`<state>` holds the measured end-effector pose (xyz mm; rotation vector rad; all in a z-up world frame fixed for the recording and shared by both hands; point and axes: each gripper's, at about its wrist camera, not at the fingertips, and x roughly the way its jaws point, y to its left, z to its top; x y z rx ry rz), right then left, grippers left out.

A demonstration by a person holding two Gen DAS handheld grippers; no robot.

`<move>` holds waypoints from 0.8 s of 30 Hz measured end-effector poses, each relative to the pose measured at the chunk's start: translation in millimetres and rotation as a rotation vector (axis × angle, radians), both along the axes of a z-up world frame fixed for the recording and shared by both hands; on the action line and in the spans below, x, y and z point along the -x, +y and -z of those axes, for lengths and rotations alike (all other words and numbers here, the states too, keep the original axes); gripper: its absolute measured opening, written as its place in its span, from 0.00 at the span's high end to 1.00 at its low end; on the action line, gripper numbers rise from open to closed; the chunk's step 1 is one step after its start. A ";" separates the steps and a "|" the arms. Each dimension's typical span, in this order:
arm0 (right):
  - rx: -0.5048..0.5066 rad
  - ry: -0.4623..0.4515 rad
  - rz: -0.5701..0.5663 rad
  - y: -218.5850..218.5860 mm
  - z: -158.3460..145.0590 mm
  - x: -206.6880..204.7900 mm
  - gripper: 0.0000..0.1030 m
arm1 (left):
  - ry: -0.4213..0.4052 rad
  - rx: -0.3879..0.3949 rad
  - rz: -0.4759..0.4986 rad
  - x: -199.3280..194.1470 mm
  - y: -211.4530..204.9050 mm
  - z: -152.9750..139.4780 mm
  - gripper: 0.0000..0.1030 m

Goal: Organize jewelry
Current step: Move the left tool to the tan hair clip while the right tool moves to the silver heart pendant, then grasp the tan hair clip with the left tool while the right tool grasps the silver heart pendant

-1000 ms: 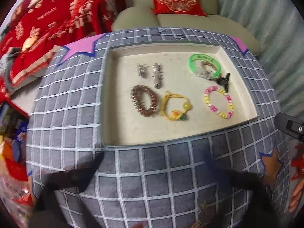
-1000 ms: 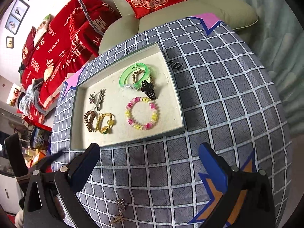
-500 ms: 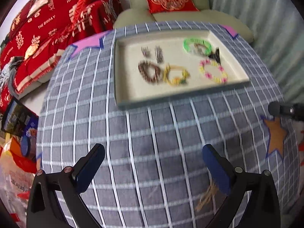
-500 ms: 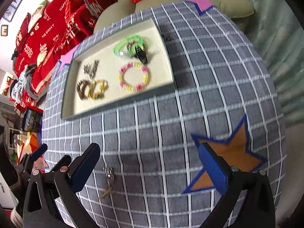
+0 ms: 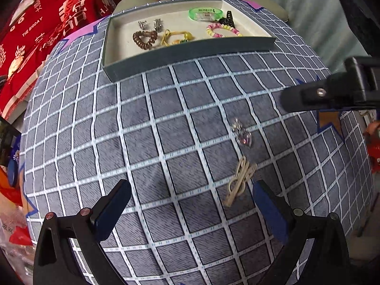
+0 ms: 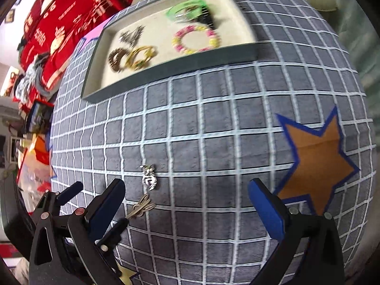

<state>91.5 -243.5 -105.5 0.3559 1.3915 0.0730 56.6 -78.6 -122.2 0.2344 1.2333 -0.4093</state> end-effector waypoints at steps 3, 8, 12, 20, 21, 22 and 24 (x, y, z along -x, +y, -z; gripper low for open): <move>0.012 0.011 -0.028 14.1 6.5 -3.8 0.06 | 0.009 0.011 -0.025 5.1 7.8 1.0 0.00; 0.033 0.031 -0.065 34.5 19.3 -10.0 0.30 | 0.012 0.002 -0.047 12.1 21.7 2.4 0.00; 0.064 0.026 -0.113 54.4 28.3 -15.0 0.44 | 0.008 0.000 -0.051 14.7 27.1 1.9 0.00; 0.188 -0.013 -0.212 86.2 32.3 -24.3 0.70 | 0.008 0.007 -0.035 15.5 23.4 1.5 0.04; 0.207 -0.016 -0.218 89.6 32.8 -25.4 0.79 | 0.026 -0.001 -0.029 15.2 21.0 2.4 0.06; 0.229 -0.017 -0.225 92.2 33.4 -26.4 0.85 | 0.033 -0.003 -0.022 15.1 18.4 3.4 0.06; 0.231 -0.020 -0.223 96.3 34.2 -28.3 0.85 | 0.033 -0.002 -0.014 15.4 14.8 3.6 0.06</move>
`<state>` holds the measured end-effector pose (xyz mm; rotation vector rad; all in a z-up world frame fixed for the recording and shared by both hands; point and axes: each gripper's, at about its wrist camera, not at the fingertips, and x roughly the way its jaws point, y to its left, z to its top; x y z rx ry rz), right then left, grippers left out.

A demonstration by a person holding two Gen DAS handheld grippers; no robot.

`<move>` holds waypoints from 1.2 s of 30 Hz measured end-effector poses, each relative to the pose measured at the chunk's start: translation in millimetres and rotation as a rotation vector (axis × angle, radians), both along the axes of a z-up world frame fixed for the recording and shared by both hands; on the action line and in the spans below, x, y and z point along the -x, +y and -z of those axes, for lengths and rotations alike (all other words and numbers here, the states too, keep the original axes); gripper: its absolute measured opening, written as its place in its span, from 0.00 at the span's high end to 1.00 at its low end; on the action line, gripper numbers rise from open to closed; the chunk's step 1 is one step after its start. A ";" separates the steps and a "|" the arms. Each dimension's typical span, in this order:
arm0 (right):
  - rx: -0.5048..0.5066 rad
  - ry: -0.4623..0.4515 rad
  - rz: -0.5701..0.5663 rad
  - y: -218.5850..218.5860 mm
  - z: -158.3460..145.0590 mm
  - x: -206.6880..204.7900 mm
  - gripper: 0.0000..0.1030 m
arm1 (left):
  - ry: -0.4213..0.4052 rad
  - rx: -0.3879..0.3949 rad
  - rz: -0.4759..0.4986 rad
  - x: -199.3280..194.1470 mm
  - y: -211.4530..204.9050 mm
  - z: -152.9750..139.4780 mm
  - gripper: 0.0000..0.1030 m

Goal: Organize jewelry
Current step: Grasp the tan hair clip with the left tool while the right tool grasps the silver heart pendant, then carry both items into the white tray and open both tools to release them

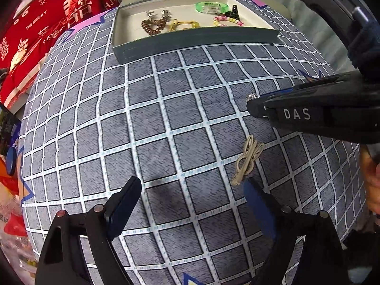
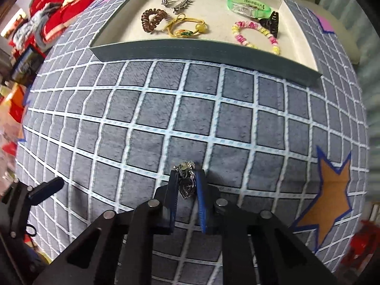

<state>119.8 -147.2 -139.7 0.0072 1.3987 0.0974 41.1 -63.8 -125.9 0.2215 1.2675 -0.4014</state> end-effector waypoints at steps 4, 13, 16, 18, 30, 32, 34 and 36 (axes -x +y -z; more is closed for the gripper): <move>-0.004 -0.003 0.040 -15.4 0.7 -0.8 0.85 | -0.006 0.005 0.024 -0.2 -9.2 -0.5 0.08; -0.039 0.002 0.111 -39.9 0.7 -3.0 0.84 | -0.010 -0.015 0.146 0.2 -47.5 7.3 0.15; -0.057 0.006 0.135 -44.7 0.8 -1.4 0.85 | -0.011 -0.032 0.185 1.3 -56.6 9.9 0.24; -0.072 0.007 0.151 -57.9 -2.4 5.1 0.85 | -0.002 -0.030 0.196 0.7 -59.6 10.0 0.26; -0.165 0.012 0.262 -111.8 -21.7 39.9 0.85 | 0.083 0.114 0.113 -15.9 -37.6 -6.1 0.74; -0.180 0.013 0.275 -122.4 -25.4 44.5 0.85 | 0.106 0.150 0.063 -19.8 -27.8 -8.9 0.74; -0.190 0.013 0.284 -133.5 -30.9 49.4 0.85 | 0.128 0.185 0.009 -26.3 -16.3 -12.7 0.74; -0.198 0.011 0.291 -135.7 -36.0 53.4 0.85 | 0.137 0.208 -0.029 -26.4 -6.9 -15.3 0.74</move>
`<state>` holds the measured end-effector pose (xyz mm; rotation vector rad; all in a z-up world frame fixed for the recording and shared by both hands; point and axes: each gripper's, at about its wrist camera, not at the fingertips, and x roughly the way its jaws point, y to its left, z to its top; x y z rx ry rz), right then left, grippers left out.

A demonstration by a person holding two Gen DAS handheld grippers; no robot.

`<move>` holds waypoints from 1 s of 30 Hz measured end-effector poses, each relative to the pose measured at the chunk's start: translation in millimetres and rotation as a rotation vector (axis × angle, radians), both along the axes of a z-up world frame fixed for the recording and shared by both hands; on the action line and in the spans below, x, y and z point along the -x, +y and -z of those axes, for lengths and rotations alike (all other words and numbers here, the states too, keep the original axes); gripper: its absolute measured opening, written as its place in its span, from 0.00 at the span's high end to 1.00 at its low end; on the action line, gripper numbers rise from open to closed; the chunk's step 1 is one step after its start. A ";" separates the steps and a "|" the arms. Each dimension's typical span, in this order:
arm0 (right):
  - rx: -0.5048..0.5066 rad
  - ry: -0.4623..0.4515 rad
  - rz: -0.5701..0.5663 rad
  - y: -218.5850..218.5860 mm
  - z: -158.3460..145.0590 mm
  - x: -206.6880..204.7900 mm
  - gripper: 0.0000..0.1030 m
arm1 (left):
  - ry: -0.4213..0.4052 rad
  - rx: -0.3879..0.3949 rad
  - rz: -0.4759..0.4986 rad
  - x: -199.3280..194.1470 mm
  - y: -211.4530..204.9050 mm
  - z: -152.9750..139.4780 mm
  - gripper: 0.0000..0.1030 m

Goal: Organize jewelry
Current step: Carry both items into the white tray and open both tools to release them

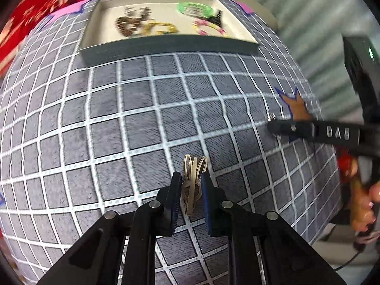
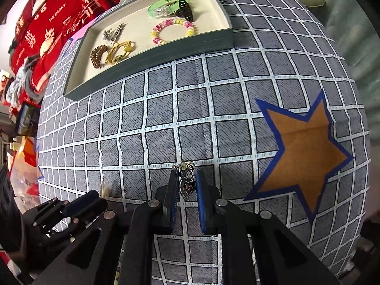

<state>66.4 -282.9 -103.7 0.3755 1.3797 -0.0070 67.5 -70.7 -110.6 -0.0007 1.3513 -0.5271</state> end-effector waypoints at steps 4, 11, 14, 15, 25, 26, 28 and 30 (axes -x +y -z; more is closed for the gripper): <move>-0.012 -0.009 0.010 -9.1 -7.8 2.7 0.85 | -0.004 0.011 -0.042 -10.7 13.5 -5.5 0.74; -0.027 -0.021 0.022 -21.1 -15.6 4.8 0.85 | -0.044 0.012 -0.056 -22.7 11.4 -17.3 0.74; -0.026 -0.026 0.022 -9.4 -15.5 -8.6 0.85 | -0.052 0.013 -0.059 -31.0 3.2 -18.5 0.74; -0.025 -0.027 0.022 -2.5 -13.4 -14.3 0.85 | -0.054 0.013 -0.061 -32.7 2.6 -19.5 0.74; -0.036 -0.043 0.015 -2.9 -17.7 -35.3 0.85 | -0.080 0.008 -0.080 -45.3 -1.2 -17.8 0.74; -0.037 -0.044 0.015 -3.5 -17.9 -37.4 0.85 | -0.087 0.009 -0.082 -46.8 -1.3 -17.5 0.74; -0.039 -0.047 0.013 -4.0 -18.1 -42.2 0.85 | -0.089 0.008 -0.087 -50.3 -1.4 -17.3 0.74; -0.039 -0.055 0.010 -5.6 -20.3 -48.2 0.85 | -0.092 0.008 -0.092 -54.0 -1.4 -17.9 0.74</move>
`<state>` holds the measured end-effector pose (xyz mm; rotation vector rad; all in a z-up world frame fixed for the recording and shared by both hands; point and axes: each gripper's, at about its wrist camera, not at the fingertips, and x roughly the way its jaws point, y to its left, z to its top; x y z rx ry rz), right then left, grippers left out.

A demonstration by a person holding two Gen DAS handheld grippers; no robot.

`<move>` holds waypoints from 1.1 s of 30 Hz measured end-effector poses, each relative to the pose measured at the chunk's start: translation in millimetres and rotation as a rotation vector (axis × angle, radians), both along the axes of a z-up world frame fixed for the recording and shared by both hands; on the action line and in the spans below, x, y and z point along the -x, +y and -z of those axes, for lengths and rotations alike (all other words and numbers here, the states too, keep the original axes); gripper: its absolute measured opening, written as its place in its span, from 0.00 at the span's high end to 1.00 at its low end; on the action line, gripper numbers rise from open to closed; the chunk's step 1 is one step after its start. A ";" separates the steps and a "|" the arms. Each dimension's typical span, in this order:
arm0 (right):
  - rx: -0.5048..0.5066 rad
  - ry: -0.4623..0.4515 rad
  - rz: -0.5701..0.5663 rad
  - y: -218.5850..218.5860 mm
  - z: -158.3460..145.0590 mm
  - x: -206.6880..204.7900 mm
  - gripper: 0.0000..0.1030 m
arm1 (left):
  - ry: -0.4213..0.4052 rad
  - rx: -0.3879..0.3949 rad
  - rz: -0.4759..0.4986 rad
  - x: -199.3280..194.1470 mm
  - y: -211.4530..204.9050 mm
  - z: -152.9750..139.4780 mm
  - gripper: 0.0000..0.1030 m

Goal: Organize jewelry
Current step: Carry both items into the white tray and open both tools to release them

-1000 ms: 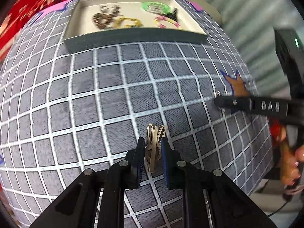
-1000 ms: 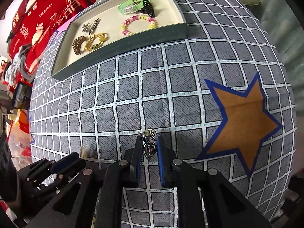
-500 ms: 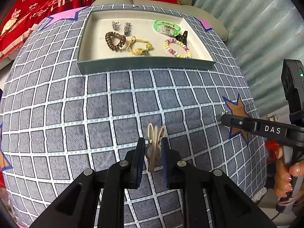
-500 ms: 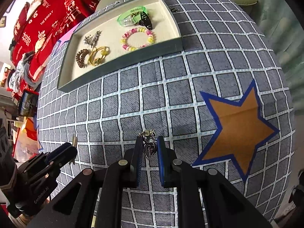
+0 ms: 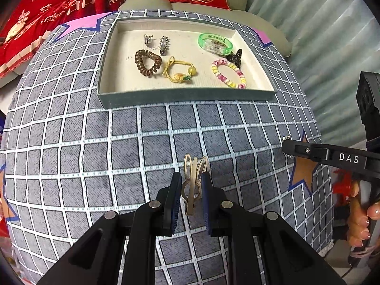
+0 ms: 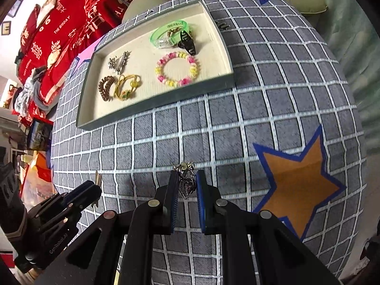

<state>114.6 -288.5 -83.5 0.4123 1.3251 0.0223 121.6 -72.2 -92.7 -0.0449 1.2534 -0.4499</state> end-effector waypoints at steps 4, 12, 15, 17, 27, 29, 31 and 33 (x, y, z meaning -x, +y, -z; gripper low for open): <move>0.003 -0.024 -0.006 -3.2 -6.9 -14.8 0.85 | -0.020 0.000 -0.010 -10.6 -0.3 -5.7 0.74; -0.002 -0.077 -0.022 -8.5 -19.6 -56.8 0.85 | -0.086 -0.003 -0.040 -51.4 -0.2 -21.5 0.74; 0.000 -0.093 -0.035 -7.2 -21.7 -72.0 0.85 | -0.114 -0.008 -0.051 -68.6 -2.3 -27.1 0.74; 0.001 -0.100 -0.048 -4.8 -21.2 -82.7 0.85 | -0.129 -0.013 -0.060 -79.7 -4.1 -28.9 0.74; 0.007 -0.092 -0.083 -3.4 -3.8 -121.2 0.85 | -0.142 -0.063 -0.090 -118.6 -18.2 -16.0 0.74; 0.009 -0.083 -0.083 -5.6 1.9 -127.4 0.85 | -0.136 -0.072 -0.098 -123.4 -21.6 -11.7 0.74; 0.010 -0.075 -0.081 -8.3 6.5 -132.1 0.85 | -0.134 -0.088 -0.103 -129.0 -25.7 -6.7 0.74; 0.010 -0.069 -0.079 -10.3 10.5 -135.6 0.85 | -0.135 -0.107 -0.105 -132.9 -29.8 -3.0 0.74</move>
